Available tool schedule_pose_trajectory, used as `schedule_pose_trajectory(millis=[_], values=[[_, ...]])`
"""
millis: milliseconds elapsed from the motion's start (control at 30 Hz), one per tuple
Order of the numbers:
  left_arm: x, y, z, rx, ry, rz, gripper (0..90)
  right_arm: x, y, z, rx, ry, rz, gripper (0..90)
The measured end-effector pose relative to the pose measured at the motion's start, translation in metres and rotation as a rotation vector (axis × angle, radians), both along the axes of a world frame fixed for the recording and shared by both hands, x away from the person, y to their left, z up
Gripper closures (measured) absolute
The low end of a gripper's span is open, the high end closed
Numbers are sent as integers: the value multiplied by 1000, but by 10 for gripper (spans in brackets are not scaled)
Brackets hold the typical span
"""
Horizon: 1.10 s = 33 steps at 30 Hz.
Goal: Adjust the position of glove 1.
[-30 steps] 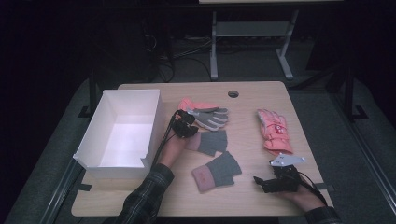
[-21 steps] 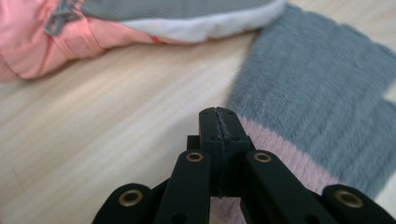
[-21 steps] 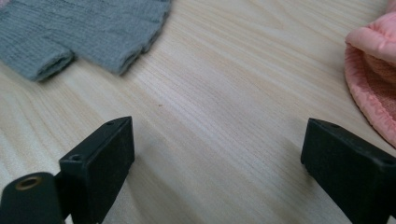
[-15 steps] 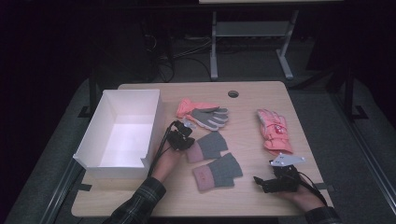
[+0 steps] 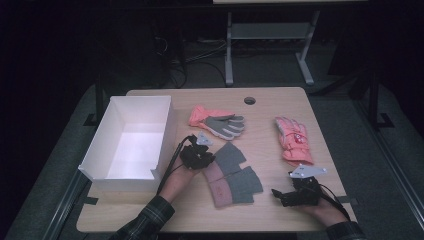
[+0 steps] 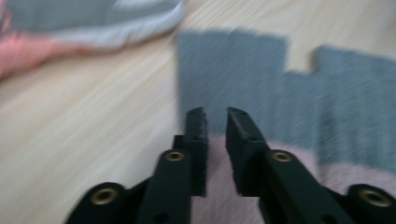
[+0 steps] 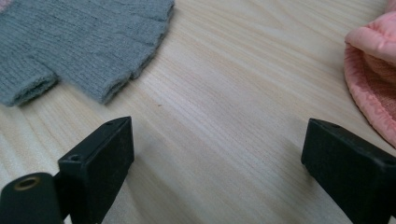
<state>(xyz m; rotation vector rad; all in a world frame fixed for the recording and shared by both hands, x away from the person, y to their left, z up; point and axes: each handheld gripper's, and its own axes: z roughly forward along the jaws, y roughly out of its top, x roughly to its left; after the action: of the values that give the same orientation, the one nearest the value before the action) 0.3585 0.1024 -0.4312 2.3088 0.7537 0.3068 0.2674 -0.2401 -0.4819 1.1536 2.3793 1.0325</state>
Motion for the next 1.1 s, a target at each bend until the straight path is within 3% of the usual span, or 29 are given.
schedule_pose_trajectory(millis=[100, 200, 267, 400, 500, 667, 867, 967, 1100], values=[[4, -7, -2, 5, 4, -57, 694, 0, 0, 0, 0, -1, 1, 87], [6, -10, -7, -26, 35, -98, 689, 0, 0, 0, -1, -1, 1, 86], [6, -13, -11, -13, 36, -121, 672, 0, 0, 0, -2, -2, -1, 85], [9, -16, -19, 25, 35, -126, 632, 0, 0, 0, -2, -1, 0, 83], [10, -17, -25, 25, 53, -125, 625, 0, 0, 0, -1, -1, -1, 84], [9, -16, -28, 16, 48, -133, 673, 0, 0, 0, -1, -1, -1, 84], [8, -19, -27, 41, 45, -139, 835, 0, 0, 0, -2, -1, -1, 83], [9, -20, -25, 47, 56, -136, 858, 0, 0, 0, -1, -1, -1, 83], [12, -18, -20, 22, 73, -123, 862, 0, 0, 0, -1, -1, -1, 83]])
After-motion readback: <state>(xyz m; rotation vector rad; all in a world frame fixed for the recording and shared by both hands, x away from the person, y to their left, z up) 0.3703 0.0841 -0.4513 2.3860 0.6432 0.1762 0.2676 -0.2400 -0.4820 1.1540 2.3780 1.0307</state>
